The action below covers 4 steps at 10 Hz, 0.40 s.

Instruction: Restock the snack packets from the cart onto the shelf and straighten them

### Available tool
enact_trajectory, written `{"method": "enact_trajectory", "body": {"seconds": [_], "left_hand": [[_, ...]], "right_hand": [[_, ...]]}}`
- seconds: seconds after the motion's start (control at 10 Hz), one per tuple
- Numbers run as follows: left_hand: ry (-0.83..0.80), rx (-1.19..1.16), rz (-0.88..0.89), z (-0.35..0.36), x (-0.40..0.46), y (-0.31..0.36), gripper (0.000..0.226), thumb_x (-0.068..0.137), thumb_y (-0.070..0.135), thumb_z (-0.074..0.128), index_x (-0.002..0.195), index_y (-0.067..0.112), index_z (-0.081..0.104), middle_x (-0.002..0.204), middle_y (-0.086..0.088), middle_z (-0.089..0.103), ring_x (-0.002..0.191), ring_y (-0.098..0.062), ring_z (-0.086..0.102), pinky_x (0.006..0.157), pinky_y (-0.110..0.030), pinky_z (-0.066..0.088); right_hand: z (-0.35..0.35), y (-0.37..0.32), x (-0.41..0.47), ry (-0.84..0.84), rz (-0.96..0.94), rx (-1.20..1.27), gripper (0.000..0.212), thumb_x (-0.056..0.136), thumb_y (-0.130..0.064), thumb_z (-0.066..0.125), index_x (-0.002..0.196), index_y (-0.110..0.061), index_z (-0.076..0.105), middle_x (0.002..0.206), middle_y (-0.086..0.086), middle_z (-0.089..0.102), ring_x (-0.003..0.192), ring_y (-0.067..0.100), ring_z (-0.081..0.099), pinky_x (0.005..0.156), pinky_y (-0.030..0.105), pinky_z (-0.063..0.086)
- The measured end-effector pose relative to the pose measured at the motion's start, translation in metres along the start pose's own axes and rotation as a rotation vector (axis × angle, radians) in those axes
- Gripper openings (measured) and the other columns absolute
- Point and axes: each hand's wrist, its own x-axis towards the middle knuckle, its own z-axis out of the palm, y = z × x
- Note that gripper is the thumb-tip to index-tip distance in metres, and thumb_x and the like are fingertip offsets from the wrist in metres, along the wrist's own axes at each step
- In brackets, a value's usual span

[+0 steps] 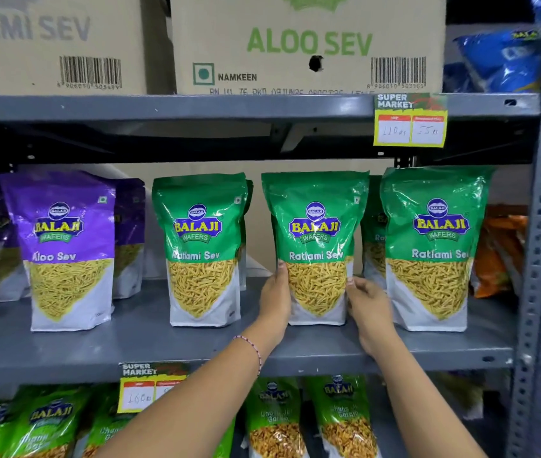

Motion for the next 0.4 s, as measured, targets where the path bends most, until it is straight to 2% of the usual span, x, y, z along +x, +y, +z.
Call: {"method": "enact_trajectory", "body": {"seconds": [0.1,0.2,0.3,0.4], "left_hand": [[-0.005,0.002,0.014,0.002,0.001,0.000,0.057,0.097,0.055,0.029,0.123,0.015,0.059,0.123,-0.008,0.064,0.103,-0.024,0.058,0.083,-0.029,0.041],[-0.026,0.044,0.005,0.002,-0.003,0.000,0.058,0.098,0.053,0.026,0.129,0.013,0.054,0.132,-0.009,0.059,0.118,-0.028,0.055,0.089,-0.030,0.039],[-0.019,0.120,0.042,-0.005,-0.011,0.002,0.056,0.098,0.053,0.030,0.132,0.013,0.051,0.124,-0.004,0.060,0.112,-0.025,0.056,0.087,-0.029,0.038],[0.004,0.187,0.197,-0.017,-0.025,0.002,0.045,0.099,0.044,0.036,0.130,0.015,0.052,0.117,-0.003,0.060,0.116,-0.023,0.055,0.088,-0.025,0.035]], "right_hand": [[0.000,0.000,0.000,-0.017,-0.007,0.001,0.027,0.098,-0.024,0.055,0.118,-0.006,0.061,0.092,0.004,0.064,0.078,0.011,0.056,0.082,0.034,0.048],[-0.003,0.001,0.000,-0.016,-0.012,-0.012,0.033,0.098,-0.027,0.055,0.124,-0.006,0.060,0.099,0.007,0.064,0.082,0.013,0.055,0.081,0.033,0.049],[-0.004,-0.009,-0.013,-0.003,-0.060,-0.099,0.035,0.100,-0.029,0.051,0.128,-0.009,0.055,0.110,0.007,0.063,0.094,0.018,0.057,0.080,0.031,0.043],[-0.005,-0.015,-0.031,0.163,-0.326,-0.225,0.034,0.102,-0.025,0.046,0.132,-0.010,0.051,0.126,0.010,0.061,0.115,0.025,0.057,0.090,0.033,0.041]]}}
